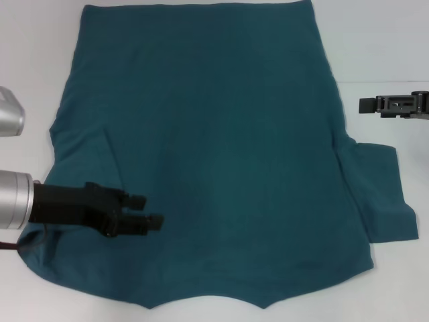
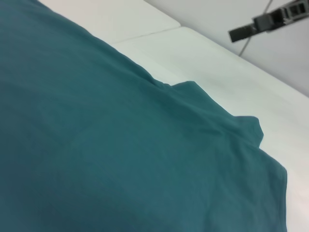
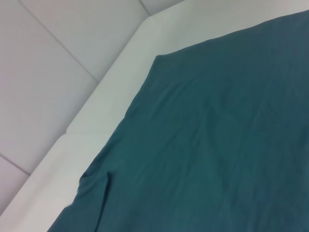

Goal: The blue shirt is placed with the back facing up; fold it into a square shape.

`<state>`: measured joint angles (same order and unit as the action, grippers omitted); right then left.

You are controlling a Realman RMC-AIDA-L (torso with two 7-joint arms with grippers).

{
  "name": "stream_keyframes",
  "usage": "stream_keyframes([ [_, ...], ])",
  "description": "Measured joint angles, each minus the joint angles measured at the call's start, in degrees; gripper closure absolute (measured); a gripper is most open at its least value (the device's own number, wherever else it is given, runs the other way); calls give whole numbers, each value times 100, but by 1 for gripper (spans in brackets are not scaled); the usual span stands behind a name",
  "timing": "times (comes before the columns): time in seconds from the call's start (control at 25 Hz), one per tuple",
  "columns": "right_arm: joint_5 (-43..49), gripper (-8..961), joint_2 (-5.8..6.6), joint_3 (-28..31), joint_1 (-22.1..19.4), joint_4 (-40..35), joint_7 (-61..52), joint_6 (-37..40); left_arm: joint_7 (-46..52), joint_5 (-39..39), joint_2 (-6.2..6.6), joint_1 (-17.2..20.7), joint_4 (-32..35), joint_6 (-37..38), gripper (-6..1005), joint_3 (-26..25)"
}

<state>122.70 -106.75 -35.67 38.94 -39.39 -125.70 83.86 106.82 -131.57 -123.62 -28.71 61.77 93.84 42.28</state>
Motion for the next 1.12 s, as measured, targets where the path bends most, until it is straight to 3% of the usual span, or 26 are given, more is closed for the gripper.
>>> stream_keyframes([
  [0.32,1027,29,123,-20,-176,-356,-611,911,638,258,49,-134,-226,26,396,-671],
  [0.52,1522,29,131,10,-322,-330,-1181,819,879,639,89,-119,-341,-83,396,-747],
  [1.12,1564,29,67,177,-697,-164,-1549,640,930,747,80,-131,-456,-370,400,-757],
])
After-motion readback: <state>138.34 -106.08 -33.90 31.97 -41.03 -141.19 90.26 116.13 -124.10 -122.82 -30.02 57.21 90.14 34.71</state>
